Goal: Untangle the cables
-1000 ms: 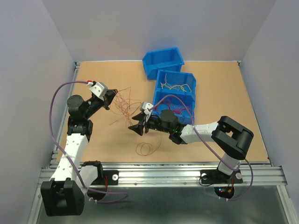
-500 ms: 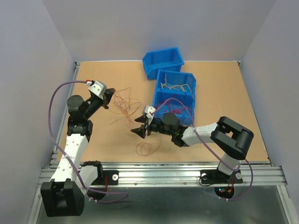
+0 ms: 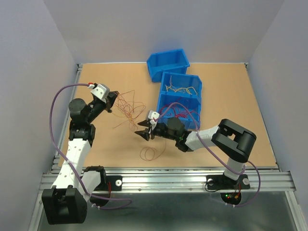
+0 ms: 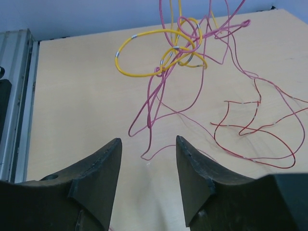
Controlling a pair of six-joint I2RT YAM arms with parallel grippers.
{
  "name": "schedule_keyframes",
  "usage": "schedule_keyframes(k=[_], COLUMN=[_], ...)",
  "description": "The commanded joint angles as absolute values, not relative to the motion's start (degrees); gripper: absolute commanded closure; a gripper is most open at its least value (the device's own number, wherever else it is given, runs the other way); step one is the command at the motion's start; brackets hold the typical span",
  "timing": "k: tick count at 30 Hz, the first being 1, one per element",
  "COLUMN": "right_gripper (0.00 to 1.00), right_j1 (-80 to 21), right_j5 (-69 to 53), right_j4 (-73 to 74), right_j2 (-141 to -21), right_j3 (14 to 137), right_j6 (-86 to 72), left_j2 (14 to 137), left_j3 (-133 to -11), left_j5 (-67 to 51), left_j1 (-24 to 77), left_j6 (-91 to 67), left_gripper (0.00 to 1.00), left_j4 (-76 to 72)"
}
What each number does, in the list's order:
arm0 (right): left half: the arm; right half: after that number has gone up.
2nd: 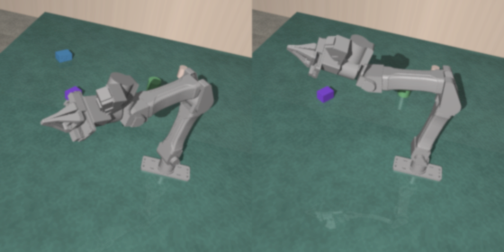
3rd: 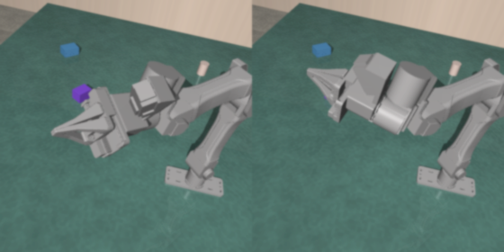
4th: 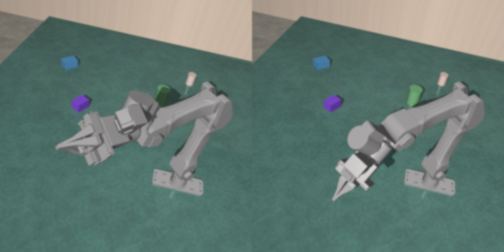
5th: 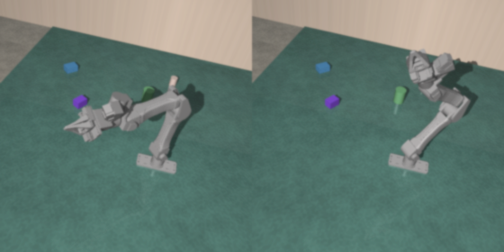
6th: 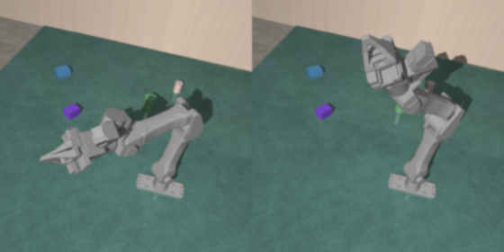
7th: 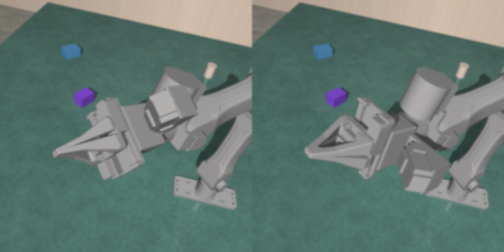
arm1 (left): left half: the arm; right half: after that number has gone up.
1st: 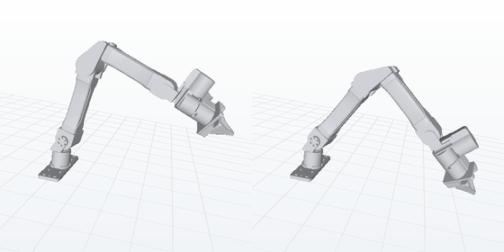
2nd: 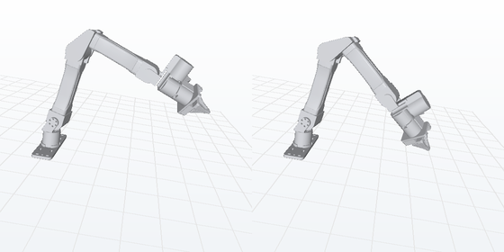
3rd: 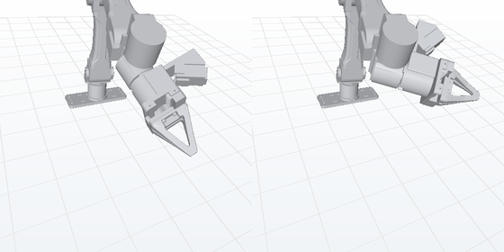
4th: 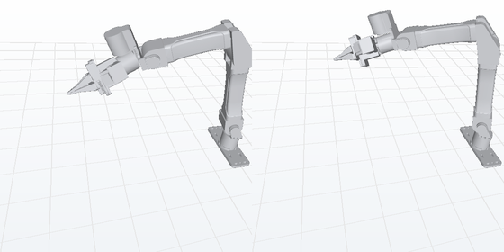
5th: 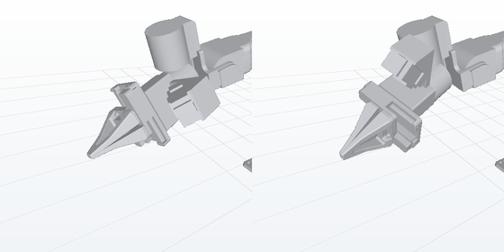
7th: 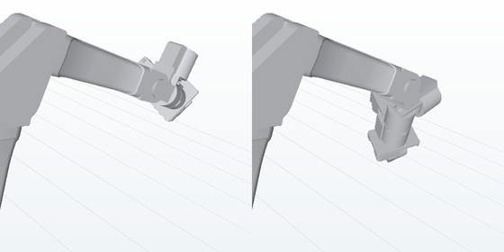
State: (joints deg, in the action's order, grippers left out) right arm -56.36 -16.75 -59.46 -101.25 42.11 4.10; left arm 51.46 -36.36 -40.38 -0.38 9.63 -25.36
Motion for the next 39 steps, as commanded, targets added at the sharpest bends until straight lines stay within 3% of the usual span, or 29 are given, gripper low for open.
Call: schedule_keyframes(k=[1,5,6,9,12,20,25,29,33,39], right_gripper=[0.5,0.65,0.77,0.85,0.99,1.0,1.0,0.99,0.99,0.99], right_j1=[-56.8,-56.9,-56.9,-56.9,-56.9,-56.9,-56.9,-56.9,-56.9,-56.9], right_j5=[-15.9,-16.0,-15.8,-15.0,-15.0,-13.1,-0.5,3.5,10.7,18.8], right_j4=[-66.1,-68.3,-68.6,-70.7,-72.2,-73.5,-73.6,-73.5,-70.0,-47.5], right_j2=[-102.0,-102.3,-102.4,-102.8,-103.0,-97.7,-88.2,-75.6,-54.9,-25.4], right_j3=[41.7,41.3,41.3,41.0,40.1,33.5,22.8,15.0,6.7,1.5], right_j6=[6.7,6.9,6.9,6.6,6.7,4.7,1.6,0.2,-4.9,-7.6], left_j2=[50.2,50.3,50.2,50.3,50.4,52.7,61.5,68.7,72.9,72.6], left_j3=[-38.5,-38.6,-38.6,-38.8,-38.8,-40.2,-43.3,-46.2,-47.6,-46.9], left_j5=[-41.7,-41.8,-41.8,-41.9,-41.7,-33.4,-35.3,-37.8,-36.3,-31.7], left_j1=[-0.2,-0.2,-0.2,-0.2,-0.2,-1.8,-10.4,-15.5,-18.5,-20.6], left_j6=[10.0,9.9,9.9,10.0,9.9,7.6,1.9,0.2,-2.5,-4.1], left_gripper=[1.0,1.0,1.0,1.0,1.0,1.0,1.0,1.0,1.0,1.0], left_j4=[-26.7,-26.5,-26.5,-26.4,-26.2,-25.9,-26.8,-27.2,-28.3,-30.3])
